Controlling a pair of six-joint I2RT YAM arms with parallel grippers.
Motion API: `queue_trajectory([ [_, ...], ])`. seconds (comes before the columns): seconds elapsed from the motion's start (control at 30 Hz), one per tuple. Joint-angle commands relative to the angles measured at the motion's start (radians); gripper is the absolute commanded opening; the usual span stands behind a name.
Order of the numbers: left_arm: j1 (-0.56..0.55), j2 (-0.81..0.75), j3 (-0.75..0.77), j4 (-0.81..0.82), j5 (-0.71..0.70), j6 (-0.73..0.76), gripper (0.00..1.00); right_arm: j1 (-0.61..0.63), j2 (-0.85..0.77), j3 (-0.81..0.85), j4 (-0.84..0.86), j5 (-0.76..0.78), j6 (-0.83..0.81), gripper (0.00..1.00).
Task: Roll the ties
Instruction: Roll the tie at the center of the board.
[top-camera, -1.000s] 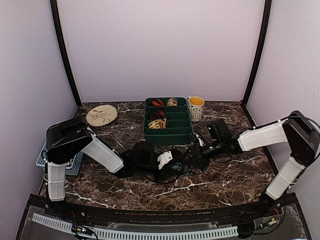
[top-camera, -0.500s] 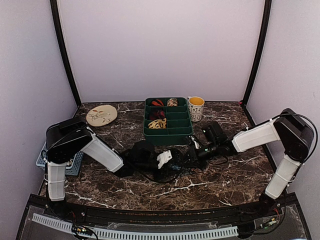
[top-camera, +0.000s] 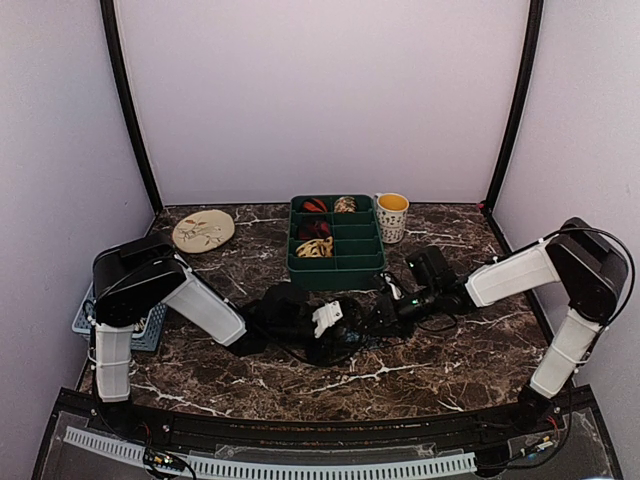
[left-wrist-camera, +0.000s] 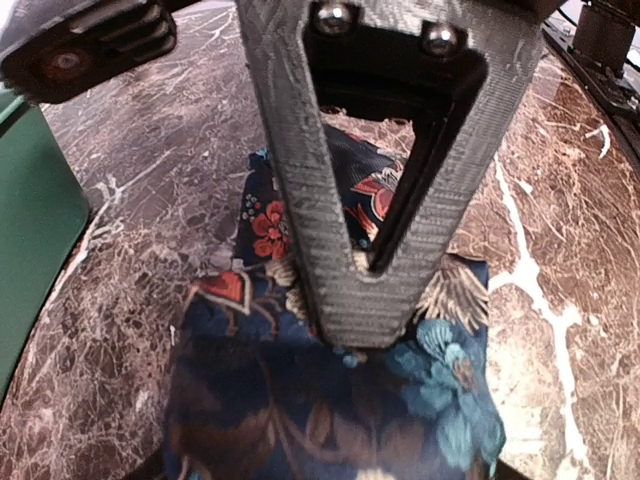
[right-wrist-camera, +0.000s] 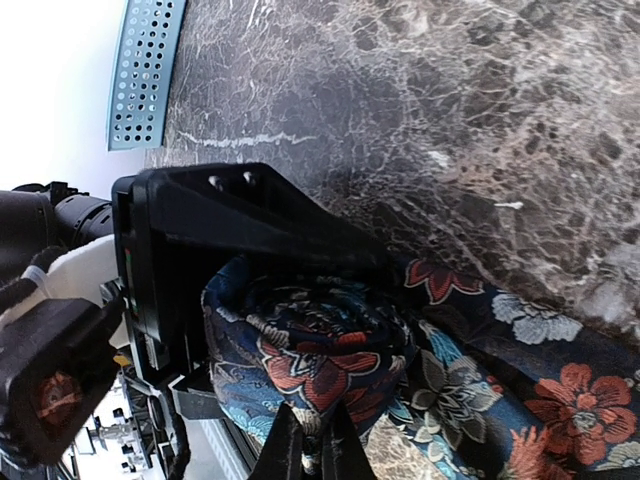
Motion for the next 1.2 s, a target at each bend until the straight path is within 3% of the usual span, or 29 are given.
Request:
queue_trajectory([
  [0.0,0.0,-0.008,-0.016,0.053,-0.01,0.0,0.7,-0.028,0.022,-0.05,-0.04,0.029,-0.007,0.0],
  [0.47,0.006,0.051,0.009,0.221,0.109,-0.035,0.74,-0.111,0.063,-0.094,-0.067,0.001,-0.048,0.0],
  [0.97,0.031,0.174,0.138,0.233,0.152,-0.127,0.74,-0.135,0.126,-0.099,-0.105,0.053,-0.103,0.0],
  [1.1,0.034,0.198,0.158,0.216,0.172,-0.13,0.64,-0.138,0.102,-0.101,-0.099,0.045,-0.102,0.0],
  [1.13,0.032,0.191,0.154,0.162,0.186,-0.126,0.45,-0.138,0.036,-0.089,-0.106,0.044,-0.101,0.12],
  [1.17,0.033,0.188,0.146,0.152,0.186,-0.126,0.41,-0.137,0.015,-0.082,-0.113,0.045,-0.1,0.18],
])
